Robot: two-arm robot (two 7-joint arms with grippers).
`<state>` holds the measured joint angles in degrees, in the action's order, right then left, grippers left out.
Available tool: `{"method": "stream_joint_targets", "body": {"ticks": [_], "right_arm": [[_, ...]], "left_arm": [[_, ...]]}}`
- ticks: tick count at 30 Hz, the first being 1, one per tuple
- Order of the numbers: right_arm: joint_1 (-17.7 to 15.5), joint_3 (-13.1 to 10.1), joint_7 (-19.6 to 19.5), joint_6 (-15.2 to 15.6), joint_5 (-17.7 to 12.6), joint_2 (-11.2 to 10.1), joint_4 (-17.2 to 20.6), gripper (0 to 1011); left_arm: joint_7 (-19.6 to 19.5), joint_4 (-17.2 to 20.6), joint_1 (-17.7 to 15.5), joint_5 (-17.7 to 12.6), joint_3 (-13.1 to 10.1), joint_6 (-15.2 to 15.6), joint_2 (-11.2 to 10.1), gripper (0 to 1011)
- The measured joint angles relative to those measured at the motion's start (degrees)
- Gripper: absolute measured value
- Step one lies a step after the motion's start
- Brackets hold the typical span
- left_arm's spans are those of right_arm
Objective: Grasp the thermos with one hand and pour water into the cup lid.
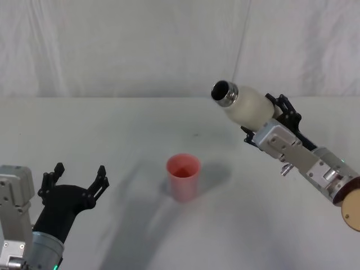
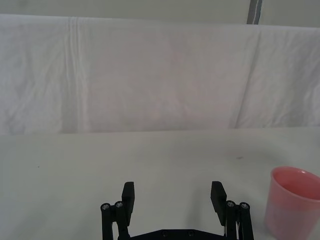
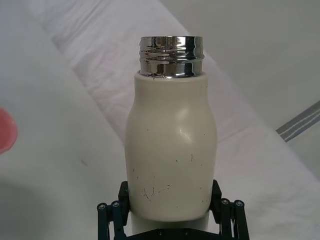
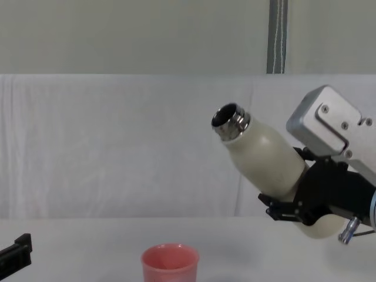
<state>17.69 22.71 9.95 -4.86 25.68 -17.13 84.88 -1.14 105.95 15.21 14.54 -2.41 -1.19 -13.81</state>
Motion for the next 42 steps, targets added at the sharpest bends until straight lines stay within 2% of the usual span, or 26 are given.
{"method": "stream_joint_targets", "body": {"ticks": [9, 16, 24, 42], "right_arm": [[0.8, 1.6, -0.2, -0.7, 2.8, -1.0, -1.7, 950], [1.8, 3.9, -1.2, -0.9, 7.1, -2.0, -2.9, 950], [2.4, 6.8, -3.0, 1.0, 13.3, -2.6, -3.1, 950], [3.8, 10.2, -6.0, 2.9, 21.8, -3.6, -3.7, 950]], "left_arm": [[0.0, 0.0, 0.0, 0.0, 0.0, 0.0, 0.0, 1001], [0.0, 0.0, 0.0, 0.0, 0.0, 0.0, 0.0, 1001], [0.0, 0.0, 0.0, 0.0, 0.0, 0.0, 0.0, 1001], [0.0, 0.0, 0.0, 0.0, 0.0, 0.0, 0.0, 1001]]}}
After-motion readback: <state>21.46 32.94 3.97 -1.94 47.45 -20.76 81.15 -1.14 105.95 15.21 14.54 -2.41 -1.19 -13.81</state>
